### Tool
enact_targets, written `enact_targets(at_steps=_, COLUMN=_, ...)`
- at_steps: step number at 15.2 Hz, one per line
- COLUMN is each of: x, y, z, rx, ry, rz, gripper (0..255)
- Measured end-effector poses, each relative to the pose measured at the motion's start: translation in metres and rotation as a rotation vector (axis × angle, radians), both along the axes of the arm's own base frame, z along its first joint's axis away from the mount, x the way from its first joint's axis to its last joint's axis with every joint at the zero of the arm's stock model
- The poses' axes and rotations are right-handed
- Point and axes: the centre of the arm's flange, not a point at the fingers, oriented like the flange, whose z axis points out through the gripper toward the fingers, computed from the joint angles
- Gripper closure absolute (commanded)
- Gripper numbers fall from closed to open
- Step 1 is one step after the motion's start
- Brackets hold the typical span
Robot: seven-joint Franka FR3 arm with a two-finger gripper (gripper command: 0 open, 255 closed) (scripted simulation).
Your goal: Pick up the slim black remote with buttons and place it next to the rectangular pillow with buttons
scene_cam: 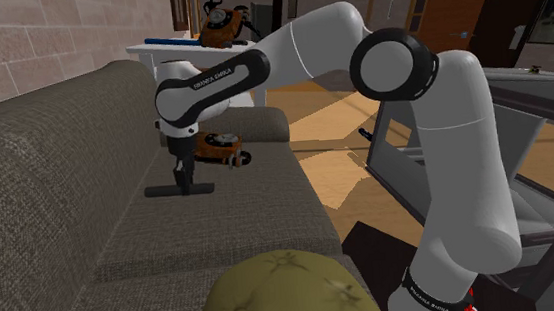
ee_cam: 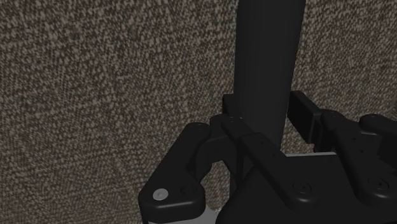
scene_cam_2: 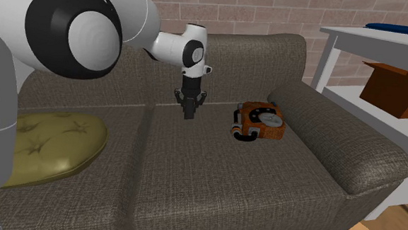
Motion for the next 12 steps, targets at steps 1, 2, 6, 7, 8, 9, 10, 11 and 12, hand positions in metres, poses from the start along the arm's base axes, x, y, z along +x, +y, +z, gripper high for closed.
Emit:
enact_targets(at_steps=1, x=0.001, y=0.000, z=0.006, rx=0.000, ry=0.000, rz=0.000, gripper=255)
enact_targets(at_steps=2, x=0.000, y=0.000, z=0.010, rx=0.000, ry=0.000, rz=0.000, gripper=255)
enact_targets(at_steps=6, x=0.001, y=0.001, z=0.031, rx=0.000, ry=0.000, rz=0.000, gripper=255)
enact_targets(at_steps=7, x=0.001, y=0.000, z=0.036, rx=0.000, ry=0.000, rz=0.000, gripper=255)
enact_targets(at_steps=8, x=0.001, y=0.000, z=0.040, rx=0.000, ry=0.000, rz=0.000, gripper=255)
enact_targets(at_steps=9, x=0.000, y=0.000, z=0.045, rx=0.000, ry=0.000, rz=0.000, gripper=255)
enact_targets(at_steps=10, x=0.001, y=0.000, z=0.050, rx=0.000, ry=0.000, rz=0.000, gripper=255)
enact_targets(at_steps=11, x=0.000, y=0.000, z=0.057, rx=0.000, ry=0.000, rz=0.000, gripper=255)
enact_targets(at_steps=12, x=0.000, y=0.000, z=0.062, rx=0.000, ry=0.000, rz=0.000, gripper=255)
